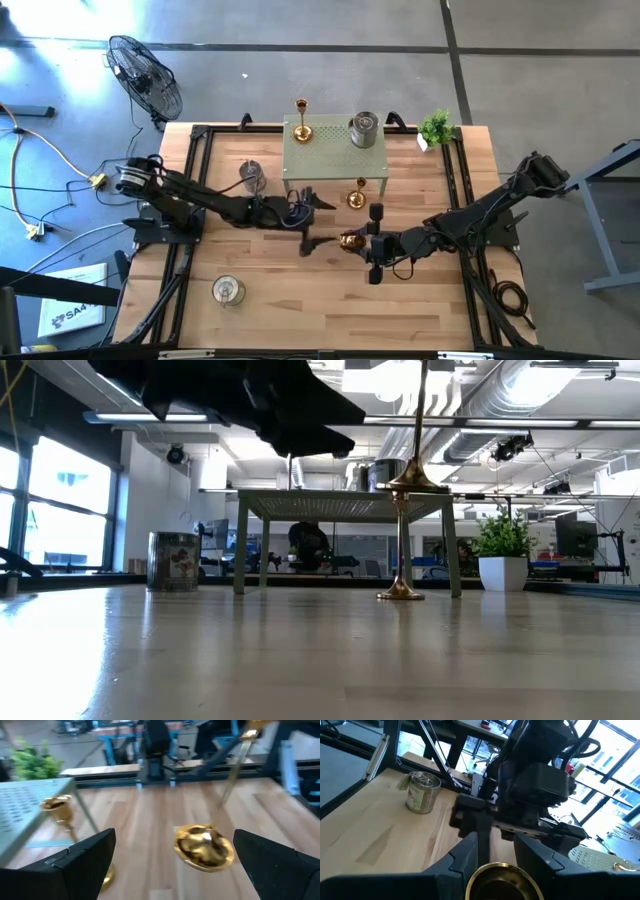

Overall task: Pick & Place candle stick holders
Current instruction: Put the bottom gold candle holder on the shelf aligned with the other gold candle holder

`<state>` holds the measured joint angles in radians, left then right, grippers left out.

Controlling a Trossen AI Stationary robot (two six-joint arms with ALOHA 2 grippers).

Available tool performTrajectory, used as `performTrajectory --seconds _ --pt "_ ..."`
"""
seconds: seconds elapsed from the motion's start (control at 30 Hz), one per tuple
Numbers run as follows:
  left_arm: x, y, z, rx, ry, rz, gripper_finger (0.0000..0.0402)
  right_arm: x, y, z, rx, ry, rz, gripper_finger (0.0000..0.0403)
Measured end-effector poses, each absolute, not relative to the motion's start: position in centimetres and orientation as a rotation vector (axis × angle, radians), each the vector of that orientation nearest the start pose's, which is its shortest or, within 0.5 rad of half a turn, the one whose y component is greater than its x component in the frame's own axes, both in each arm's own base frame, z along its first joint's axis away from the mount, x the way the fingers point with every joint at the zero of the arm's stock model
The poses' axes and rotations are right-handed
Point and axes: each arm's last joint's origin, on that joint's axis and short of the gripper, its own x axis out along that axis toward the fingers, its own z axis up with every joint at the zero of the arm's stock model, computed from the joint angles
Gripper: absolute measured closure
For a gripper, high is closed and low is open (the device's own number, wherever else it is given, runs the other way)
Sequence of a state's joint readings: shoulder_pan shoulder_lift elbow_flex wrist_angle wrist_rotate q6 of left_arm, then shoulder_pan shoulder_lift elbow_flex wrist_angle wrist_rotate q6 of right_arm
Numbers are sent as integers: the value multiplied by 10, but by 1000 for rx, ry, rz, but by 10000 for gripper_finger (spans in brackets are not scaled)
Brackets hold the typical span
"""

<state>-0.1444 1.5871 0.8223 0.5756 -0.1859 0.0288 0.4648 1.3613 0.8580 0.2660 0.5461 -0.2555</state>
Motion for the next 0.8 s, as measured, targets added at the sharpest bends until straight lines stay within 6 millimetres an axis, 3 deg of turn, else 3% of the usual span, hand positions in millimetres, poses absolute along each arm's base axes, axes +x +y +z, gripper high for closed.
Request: performTrajectory --seconds 0.23,0.37,0.63,0.8 --pt "335 -43 226 4 156 61 2 274 120 274 -384 218 -53 291" --pt "335 -47 226 -94 158 -64 2 274 120 274 -385 218 -53 291" --pt "340 -50 238 -87 130 -171 2 274 120 275 -381 211 -55 291" --pt "355 -53 238 -28 130 -186 2 274 120 276 -377 203 -59 291"
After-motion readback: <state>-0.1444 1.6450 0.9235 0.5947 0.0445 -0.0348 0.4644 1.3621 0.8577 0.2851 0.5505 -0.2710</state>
